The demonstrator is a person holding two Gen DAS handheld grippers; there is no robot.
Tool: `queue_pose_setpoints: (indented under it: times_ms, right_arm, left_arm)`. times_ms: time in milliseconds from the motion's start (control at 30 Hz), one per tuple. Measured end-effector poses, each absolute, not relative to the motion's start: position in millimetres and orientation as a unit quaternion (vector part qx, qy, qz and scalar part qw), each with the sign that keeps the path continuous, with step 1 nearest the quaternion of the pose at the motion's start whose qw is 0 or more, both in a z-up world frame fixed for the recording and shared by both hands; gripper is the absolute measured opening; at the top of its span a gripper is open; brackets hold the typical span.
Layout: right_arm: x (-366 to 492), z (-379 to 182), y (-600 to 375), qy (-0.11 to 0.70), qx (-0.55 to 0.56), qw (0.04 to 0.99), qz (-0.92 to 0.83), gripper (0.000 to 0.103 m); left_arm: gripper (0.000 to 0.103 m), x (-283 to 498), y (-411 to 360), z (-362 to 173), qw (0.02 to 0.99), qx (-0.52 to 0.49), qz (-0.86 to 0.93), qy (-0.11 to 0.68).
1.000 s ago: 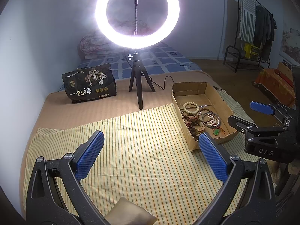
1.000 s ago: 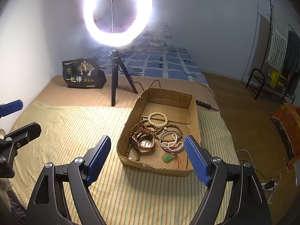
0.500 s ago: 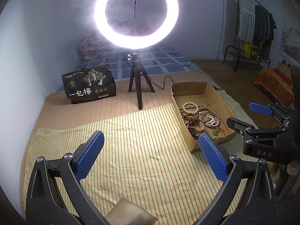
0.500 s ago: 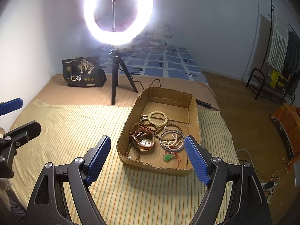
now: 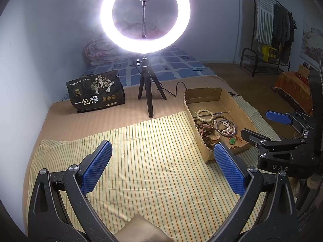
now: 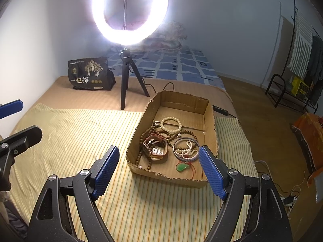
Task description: Organize jewelry
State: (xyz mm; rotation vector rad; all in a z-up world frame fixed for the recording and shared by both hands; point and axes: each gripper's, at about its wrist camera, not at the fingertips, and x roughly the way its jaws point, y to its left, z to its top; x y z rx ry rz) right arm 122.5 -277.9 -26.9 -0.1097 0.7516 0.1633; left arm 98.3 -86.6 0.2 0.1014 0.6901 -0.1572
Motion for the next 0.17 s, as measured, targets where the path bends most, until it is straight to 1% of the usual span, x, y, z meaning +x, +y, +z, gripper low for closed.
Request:
queue_pose_setpoints:
  times_ms: [167]
  right_arm:
    - [122.4,-27.7,-276.9,0.368,-0.055,0.925,0.081,0.081]
  left_arm:
    - [0.103,96.3,-86.0,2.1,0.940,0.051,-0.073,0.329]
